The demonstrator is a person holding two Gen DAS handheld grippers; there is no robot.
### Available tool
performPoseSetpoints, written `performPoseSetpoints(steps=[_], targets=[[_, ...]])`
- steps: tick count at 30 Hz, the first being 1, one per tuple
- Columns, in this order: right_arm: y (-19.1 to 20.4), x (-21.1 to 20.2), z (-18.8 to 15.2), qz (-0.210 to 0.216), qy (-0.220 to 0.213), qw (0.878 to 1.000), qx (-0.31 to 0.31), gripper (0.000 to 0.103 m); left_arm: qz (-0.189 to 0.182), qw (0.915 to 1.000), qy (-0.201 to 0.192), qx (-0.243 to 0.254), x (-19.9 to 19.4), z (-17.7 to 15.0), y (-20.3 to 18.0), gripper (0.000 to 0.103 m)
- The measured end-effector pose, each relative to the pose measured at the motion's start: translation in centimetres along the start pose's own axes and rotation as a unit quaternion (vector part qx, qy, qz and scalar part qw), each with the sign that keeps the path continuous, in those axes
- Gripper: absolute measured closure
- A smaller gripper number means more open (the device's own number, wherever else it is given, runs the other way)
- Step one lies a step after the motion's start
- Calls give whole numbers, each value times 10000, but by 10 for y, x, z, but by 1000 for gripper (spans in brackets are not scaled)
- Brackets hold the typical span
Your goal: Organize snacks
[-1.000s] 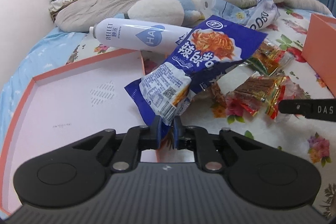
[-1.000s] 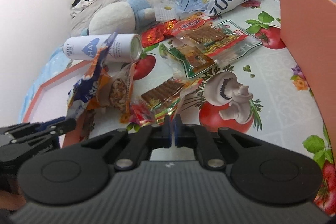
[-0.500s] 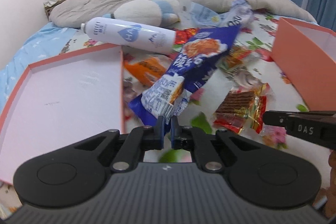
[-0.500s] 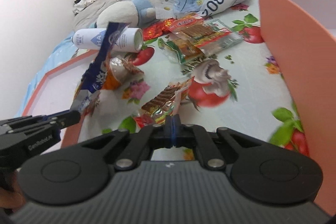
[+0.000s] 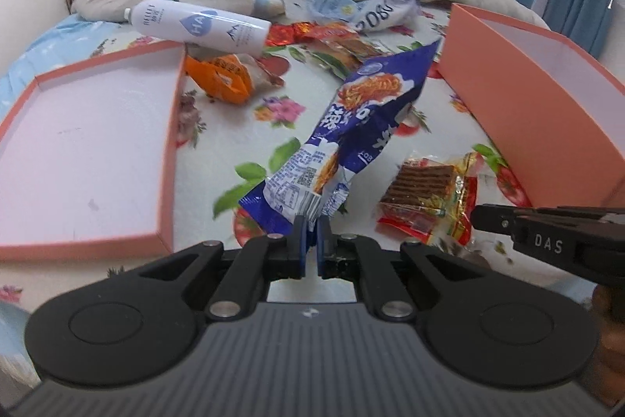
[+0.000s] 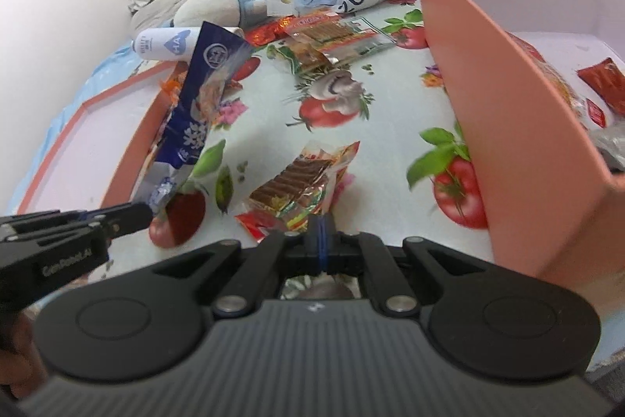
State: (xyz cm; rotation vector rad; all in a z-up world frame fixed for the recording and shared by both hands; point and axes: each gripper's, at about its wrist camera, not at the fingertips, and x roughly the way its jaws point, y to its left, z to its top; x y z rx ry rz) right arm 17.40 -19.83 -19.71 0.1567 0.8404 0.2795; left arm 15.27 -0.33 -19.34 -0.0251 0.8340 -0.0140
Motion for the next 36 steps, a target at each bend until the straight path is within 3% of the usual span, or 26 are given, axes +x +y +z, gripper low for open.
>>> performPoseSetpoints(steps=[10, 18, 21, 23, 24, 26, 28, 29, 30, 32, 36], targets=[[-7, -34, -16, -80, 190, 9997, 116, 100, -443, 9971, 526, -333, -25, -8, -4, 97], [-5, -40, -29, 104, 371, 9992, -78, 96, -693, 9948, 549, -510, -34, -11, -7, 94], [-8, -44, -31, 25, 299, 9995, -72, 95, -673, 9949, 430, -616, -38, -8, -3, 78], [-8, -49, -31, -25, 186, 9997, -173, 95, -671, 9945, 417, -692, -38, -6, 0, 42], [-8, -52, -31, -44, 156, 9996, -220, 94, -719, 9944, 369, -687, -38, -5, 1, 39], [-9, -56, -32, -74, 99, 9994, -313, 84, -816, 9943, 309, -619, -38, -1, 3, 34], [-10, -61, -32, -37, -80, 9990, -438, 42, -936, 9940, 338, -462, -33, 3, 4, 29], [-9, -63, -32, -2, -169, 9983, -550, 34, -919, 9945, 317, -396, -32, 5, 4, 27], [-7, -64, -32, 29, -239, 9974, -680, 30, -894, 9952, 272, -293, -30, 8, 4, 25], [-4, -65, -30, 76, -351, 9947, -962, 31, -971, 9949, 280, -58, -25, 13, 4, 17], [4, -53, -23, 239, -391, 9866, -1568, 31, -1193, 9918, 395, 213, -5, 21, 6, 14]])
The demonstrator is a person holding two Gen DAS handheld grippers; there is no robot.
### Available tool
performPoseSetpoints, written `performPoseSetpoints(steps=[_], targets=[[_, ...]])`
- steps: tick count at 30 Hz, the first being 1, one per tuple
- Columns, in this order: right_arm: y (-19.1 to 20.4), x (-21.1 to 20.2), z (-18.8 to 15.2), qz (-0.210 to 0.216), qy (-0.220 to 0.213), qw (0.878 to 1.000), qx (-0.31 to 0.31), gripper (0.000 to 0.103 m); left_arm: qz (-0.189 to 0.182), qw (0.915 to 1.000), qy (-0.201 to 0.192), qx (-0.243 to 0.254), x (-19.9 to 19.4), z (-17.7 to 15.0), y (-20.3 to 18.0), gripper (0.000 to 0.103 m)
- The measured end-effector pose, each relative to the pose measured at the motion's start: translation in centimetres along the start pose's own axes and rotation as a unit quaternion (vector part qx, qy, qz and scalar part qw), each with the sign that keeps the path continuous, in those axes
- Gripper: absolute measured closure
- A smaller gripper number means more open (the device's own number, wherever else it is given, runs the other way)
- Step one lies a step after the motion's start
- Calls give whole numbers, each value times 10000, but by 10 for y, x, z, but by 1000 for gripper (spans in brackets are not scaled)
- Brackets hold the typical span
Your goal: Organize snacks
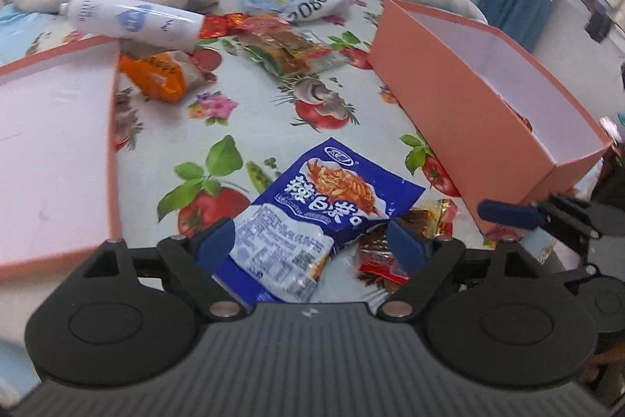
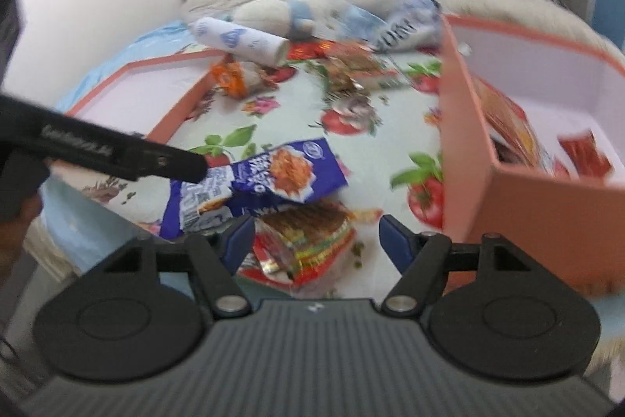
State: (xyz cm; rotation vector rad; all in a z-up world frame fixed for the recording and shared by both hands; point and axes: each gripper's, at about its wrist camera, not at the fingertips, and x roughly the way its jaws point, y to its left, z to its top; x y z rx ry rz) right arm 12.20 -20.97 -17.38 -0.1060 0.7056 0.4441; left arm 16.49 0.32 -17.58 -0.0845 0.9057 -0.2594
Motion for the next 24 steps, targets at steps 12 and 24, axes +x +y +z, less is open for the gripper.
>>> performPoseSetpoints(steps=[12, 24], targets=[[1, 56, 16, 620, 589, 9894, -1172, 17, -219, 9936, 859, 704, 70, 10, 19, 14], [-9, 83, 9, 599, 1113, 9860, -1084, 16, 71, 9858, 985, 1359, 82, 0, 7, 17]])
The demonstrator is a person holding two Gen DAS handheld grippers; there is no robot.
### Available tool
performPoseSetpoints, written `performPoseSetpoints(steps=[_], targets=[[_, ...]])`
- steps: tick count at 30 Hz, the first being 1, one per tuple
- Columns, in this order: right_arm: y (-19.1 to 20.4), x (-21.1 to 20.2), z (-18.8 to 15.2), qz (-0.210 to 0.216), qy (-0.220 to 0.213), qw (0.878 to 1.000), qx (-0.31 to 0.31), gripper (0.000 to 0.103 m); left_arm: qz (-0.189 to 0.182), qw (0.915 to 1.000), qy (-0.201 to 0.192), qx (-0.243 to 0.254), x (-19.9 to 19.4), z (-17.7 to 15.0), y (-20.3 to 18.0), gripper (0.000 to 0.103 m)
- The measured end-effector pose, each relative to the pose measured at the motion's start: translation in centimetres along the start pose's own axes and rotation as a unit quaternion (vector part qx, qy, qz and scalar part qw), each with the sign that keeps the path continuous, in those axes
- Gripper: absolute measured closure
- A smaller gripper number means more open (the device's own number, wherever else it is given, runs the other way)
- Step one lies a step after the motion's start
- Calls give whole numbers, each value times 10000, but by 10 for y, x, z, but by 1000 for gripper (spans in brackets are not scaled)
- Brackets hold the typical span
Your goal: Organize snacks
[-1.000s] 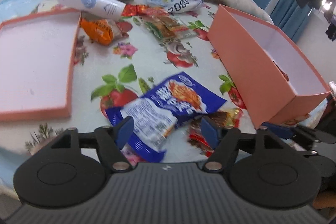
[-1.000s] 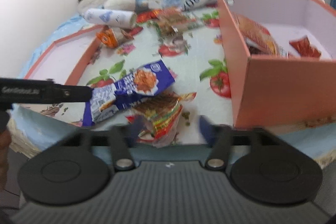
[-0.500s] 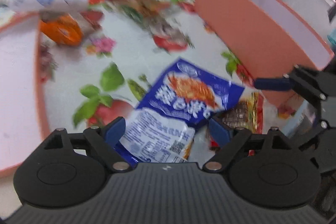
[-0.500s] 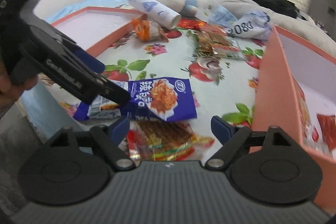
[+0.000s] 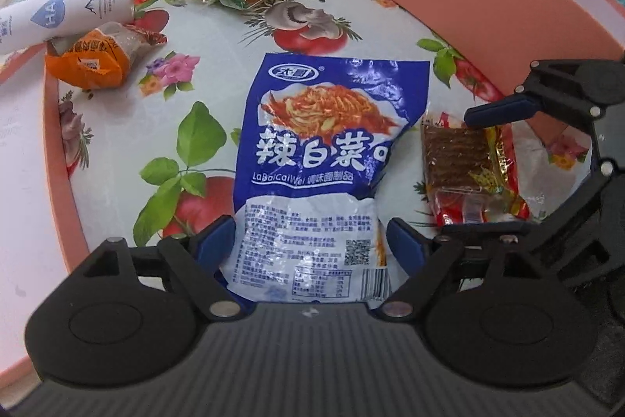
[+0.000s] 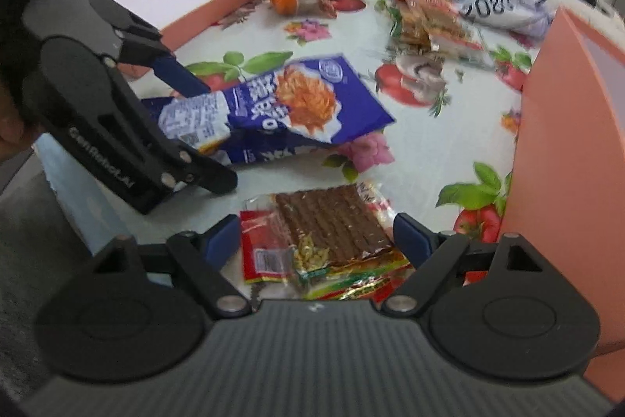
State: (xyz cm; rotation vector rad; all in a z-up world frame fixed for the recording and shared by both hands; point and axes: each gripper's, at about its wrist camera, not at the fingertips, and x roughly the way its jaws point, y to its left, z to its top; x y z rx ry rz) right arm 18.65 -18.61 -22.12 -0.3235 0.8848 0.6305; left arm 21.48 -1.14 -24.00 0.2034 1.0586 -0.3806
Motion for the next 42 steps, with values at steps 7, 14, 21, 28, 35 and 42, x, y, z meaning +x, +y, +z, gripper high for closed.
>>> performPoseSetpoints(steps=[7, 14, 21, 28, 35, 42], targets=[[0, 0, -4, 87, -84, 9999, 0, 19, 187, 9991, -153, -335, -4, -3, -2, 34], [5, -3, -4, 78, -132, 9999, 58, 26, 347, 9956, -302, -822, -10, -9, -8, 39], [6, -10, 1, -18, -201, 9992, 345, 53, 523, 9844, -359, -1640, -21, -14, -3, 39], [10, -20, 5, -75, -336, 9980, 525, 54, 705, 9712, -522, -2216, -47, -21, 0, 40], [13, -37, 15, -183, -595, 9944, 853, 55, 899, 9568, -864, -2626, -87, -15, 7, 40], [12, -68, 27, -343, -1002, 9875, 1171, 55, 887, 9475, -1216, -2821, -127, -6, 4, 40]])
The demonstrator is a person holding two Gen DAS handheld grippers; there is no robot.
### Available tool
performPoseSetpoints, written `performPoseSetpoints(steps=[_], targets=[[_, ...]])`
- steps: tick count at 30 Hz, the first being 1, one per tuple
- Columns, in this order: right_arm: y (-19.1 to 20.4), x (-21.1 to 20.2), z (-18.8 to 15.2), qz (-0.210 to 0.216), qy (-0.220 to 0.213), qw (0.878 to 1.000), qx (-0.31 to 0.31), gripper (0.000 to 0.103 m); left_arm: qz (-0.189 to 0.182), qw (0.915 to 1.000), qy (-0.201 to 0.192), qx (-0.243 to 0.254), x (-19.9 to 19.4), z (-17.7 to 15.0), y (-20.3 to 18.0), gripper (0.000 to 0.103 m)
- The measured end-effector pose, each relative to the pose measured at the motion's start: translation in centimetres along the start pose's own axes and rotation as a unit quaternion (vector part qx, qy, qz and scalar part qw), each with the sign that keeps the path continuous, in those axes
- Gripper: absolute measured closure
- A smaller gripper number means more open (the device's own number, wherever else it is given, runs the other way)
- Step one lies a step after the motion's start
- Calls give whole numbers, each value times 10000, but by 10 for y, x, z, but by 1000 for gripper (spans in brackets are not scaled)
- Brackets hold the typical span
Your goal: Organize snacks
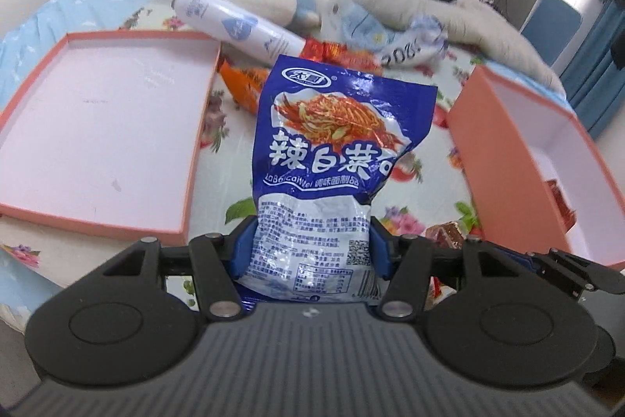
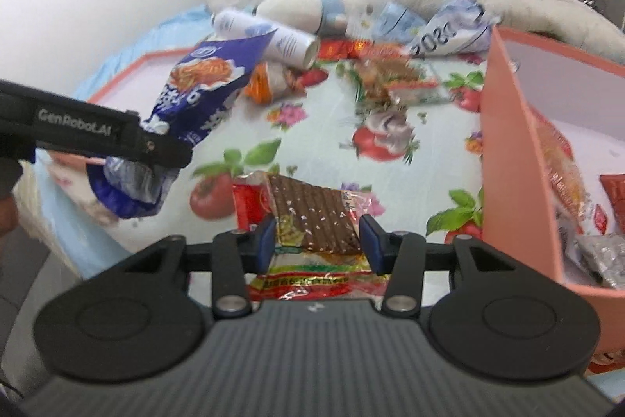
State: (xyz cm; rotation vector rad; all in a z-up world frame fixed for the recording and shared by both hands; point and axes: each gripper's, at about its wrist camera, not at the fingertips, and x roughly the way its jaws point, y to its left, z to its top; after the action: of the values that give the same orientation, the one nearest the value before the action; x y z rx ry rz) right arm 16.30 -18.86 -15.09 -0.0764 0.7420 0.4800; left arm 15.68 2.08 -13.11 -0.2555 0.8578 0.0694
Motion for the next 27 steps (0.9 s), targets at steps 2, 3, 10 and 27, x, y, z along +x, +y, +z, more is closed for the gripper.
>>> performPoseSetpoints(steps=[2, 3, 10, 27], targets=[[-2, -9, 7, -33, -125, 9999, 80, 55, -55, 9999, -82, -26, -8, 4, -2, 40], [-3, -14, 10, -50, -192, 9997, 126, 55, -77, 9999, -135, -36, -12, 6, -4, 40], [-12, -55, 37, -219, -738, 9965, 319, 55, -333, 9981, -521, -73, -43, 27, -17, 40], [-54, -100, 65, -828, -1423, 9847, 566, 89, -888, 9895, -1096, 306, -86, 54, -78, 40]])
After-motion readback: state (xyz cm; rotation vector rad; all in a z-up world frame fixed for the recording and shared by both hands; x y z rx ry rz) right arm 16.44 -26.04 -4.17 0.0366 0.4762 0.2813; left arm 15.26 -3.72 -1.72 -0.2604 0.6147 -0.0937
